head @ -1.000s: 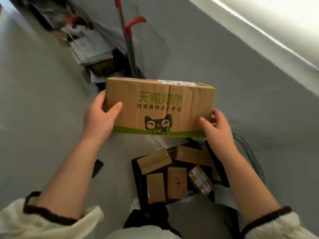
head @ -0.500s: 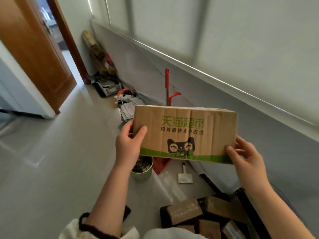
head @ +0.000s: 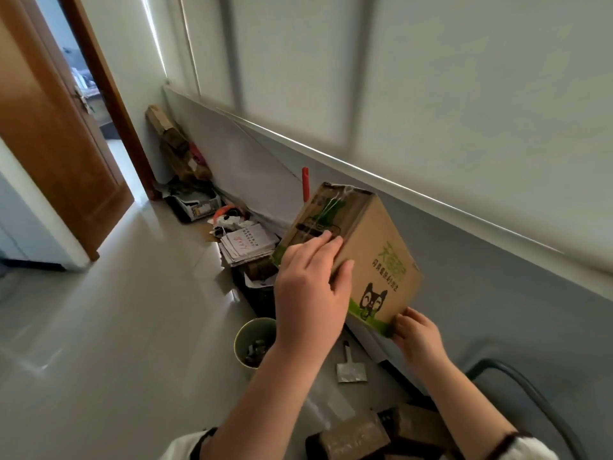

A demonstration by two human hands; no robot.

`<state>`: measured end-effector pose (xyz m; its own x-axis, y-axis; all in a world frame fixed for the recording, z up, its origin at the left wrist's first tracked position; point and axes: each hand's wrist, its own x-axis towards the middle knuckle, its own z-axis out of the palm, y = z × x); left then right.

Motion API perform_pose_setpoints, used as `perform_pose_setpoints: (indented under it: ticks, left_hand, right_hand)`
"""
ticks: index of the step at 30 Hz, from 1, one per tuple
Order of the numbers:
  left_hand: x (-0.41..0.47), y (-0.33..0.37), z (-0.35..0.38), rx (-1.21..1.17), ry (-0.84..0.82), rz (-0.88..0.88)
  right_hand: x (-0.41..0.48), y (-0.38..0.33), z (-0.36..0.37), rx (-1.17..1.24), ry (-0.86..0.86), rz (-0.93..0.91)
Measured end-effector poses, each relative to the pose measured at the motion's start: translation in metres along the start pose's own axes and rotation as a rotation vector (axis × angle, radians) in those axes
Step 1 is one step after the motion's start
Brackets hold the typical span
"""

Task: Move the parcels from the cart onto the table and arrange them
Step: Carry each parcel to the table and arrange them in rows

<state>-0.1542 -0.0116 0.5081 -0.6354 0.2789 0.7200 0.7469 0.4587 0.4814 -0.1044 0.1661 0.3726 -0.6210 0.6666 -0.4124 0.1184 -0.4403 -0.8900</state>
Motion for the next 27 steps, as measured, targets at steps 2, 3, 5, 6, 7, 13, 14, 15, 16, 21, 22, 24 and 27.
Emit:
perform_pose_setpoints:
  ticks: [2, 3, 5, 6, 7, 13, 14, 15, 16, 21, 22, 24, 27]
  left_hand:
    - [0.002, -0.005, -0.002, -0.023, 0.015, -0.016]
    - [0.003, -0.009, -0.002, -0.04, 0.037, -0.026]
    - [0.007, -0.022, -0.003, -0.089, 0.101, -0.081]
    - [0.009, -0.03, -0.003, -0.128, 0.124, -0.148]
    - [0.011, -0.041, -0.003, -0.174, 0.136, -0.241]
    - [0.007, -0.117, 0.02, -0.487, 0.128, -0.773]
    - [0.002, -0.128, 0.025, -0.524, 0.125, -0.823]
    - [-0.004, -0.138, 0.03, -0.557, 0.122, -0.857]
    - [-0.009, -0.146, 0.035, -0.59, 0.121, -0.882]
    - [-0.021, -0.164, 0.044, -0.674, 0.123, -0.906]
    - [-0.022, -0.164, 0.045, -0.675, 0.124, -0.895]
    - [-0.02, -0.161, 0.044, -0.675, 0.137, -0.871]
    - [-0.011, -0.148, 0.035, -0.791, 0.194, -0.855]
  right_hand:
    - [-0.002, -0.005, -0.004, -0.053, 0.019, -0.04]
    - [-0.003, -0.011, -0.006, -0.087, 0.033, -0.07]
    - [-0.007, -0.028, -0.009, -0.143, 0.07, -0.173]
    - [-0.011, -0.038, -0.009, -0.178, 0.092, -0.25]
    - [-0.016, -0.049, -0.008, -0.229, 0.116, -0.341]
    - [-0.062, -0.085, 0.014, -0.523, 0.176, -0.827]
    - [-0.069, -0.083, 0.018, -0.581, 0.172, -0.882]
    - [-0.075, -0.08, 0.022, -0.624, 0.163, -0.921]
    - [-0.08, -0.076, 0.024, -0.656, 0.157, -0.944]
    - [-0.087, -0.058, 0.024, -0.699, 0.157, -0.974]
    - [-0.087, -0.057, 0.023, -0.688, 0.159, -0.968]
    - [-0.085, -0.058, 0.022, -0.634, 0.157, -0.944]
    - [-0.082, -0.064, 0.019, -0.496, 0.141, -0.92]
